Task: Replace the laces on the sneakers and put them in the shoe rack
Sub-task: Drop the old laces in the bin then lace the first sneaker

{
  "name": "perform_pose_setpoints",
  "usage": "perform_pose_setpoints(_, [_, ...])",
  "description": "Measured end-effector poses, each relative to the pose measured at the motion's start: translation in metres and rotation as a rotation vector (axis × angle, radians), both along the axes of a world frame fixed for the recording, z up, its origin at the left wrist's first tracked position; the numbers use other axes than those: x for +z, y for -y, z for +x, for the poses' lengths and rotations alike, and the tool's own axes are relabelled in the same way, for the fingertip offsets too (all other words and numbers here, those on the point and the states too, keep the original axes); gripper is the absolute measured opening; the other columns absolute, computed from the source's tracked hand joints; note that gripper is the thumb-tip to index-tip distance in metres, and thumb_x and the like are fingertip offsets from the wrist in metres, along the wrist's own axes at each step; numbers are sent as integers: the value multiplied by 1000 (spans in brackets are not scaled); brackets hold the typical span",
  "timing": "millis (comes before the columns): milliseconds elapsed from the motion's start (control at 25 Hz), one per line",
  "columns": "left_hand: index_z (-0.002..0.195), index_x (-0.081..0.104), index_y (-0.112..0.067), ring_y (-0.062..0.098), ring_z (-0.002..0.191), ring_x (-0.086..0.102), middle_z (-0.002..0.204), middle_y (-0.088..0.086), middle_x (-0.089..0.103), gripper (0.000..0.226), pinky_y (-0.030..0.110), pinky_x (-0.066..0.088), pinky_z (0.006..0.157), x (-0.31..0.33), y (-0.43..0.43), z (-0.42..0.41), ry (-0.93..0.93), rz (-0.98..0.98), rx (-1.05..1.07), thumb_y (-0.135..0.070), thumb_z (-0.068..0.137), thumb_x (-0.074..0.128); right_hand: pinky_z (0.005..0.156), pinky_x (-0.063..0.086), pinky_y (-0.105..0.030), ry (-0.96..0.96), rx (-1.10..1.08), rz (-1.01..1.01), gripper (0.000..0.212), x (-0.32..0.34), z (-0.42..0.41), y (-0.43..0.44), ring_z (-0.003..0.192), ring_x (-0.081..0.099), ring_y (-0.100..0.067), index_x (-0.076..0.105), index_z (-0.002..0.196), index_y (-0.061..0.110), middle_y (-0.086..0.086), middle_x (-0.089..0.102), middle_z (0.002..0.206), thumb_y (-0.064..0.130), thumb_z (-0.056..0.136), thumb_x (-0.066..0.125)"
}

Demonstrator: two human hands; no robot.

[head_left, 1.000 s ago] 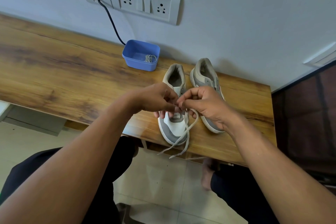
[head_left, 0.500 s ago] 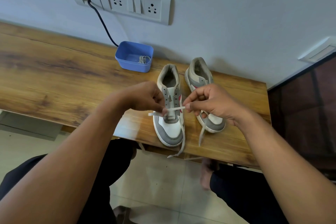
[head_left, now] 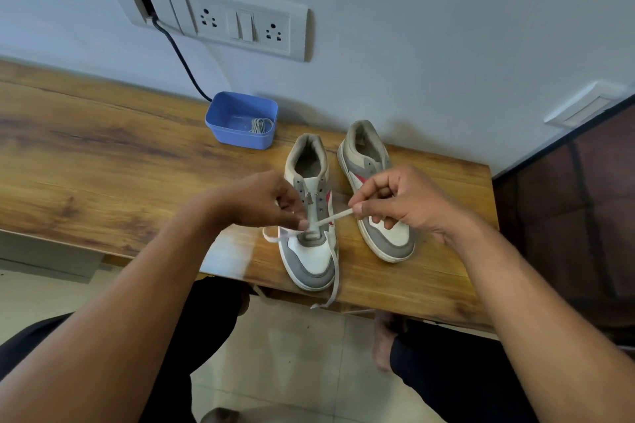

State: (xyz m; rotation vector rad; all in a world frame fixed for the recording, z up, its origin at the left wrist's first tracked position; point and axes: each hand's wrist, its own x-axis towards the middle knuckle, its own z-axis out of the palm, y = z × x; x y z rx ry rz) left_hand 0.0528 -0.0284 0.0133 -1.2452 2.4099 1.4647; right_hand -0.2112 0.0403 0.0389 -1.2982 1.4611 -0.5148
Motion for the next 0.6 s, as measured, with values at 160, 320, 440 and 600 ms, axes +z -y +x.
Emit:
perform_pose_setpoints(160, [86, 81, -21, -1, 62, 53, 72, -9, 71, 6, 14, 42, 60, 7, -9, -24, -235, 22, 62, -27, 87, 80, 57, 52, -22, 37, 28, -39, 9, -4, 14, 3, 68, 68, -12, 79, 96, 10, -10, 79, 85, 11, 88, 83])
perform_pose_setpoints(320, [87, 82, -17, -2, 62, 56, 73, -7, 73, 10, 12, 43, 61, 8, -3, -7, -146, 77, 35, -27, 87, 80, 61, 57, -23, 79, -89, -18, 10, -5, -2, 3, 70, 68, -15, 80, 95, 6, -13, 78, 83, 7, 86, 84])
perform_pose_setpoints(440, [88, 82, -17, 4, 63, 56, 78, 1, 75, 13, 21, 47, 62, 8, -11, -22, -236, 77, 84, -30, 88, 79, 68, 61, -28, 143, -73, -20, 14, -9, 12, 2, 73, 72, -19, 80, 99, 4, -13, 78, 84, 9, 86, 84])
perform_pose_setpoints(600, [88, 82, -15, 5, 60, 54, 77, 1, 76, 11, 20, 45, 59, 7, -13, -28, -268, 113, 125, -25, 90, 78, 66, 63, -28, 235, -275, -36, 25, -16, 26, 3, 72, 73, -19, 75, 107, 1, -17, 78, 86, 3, 84, 84])
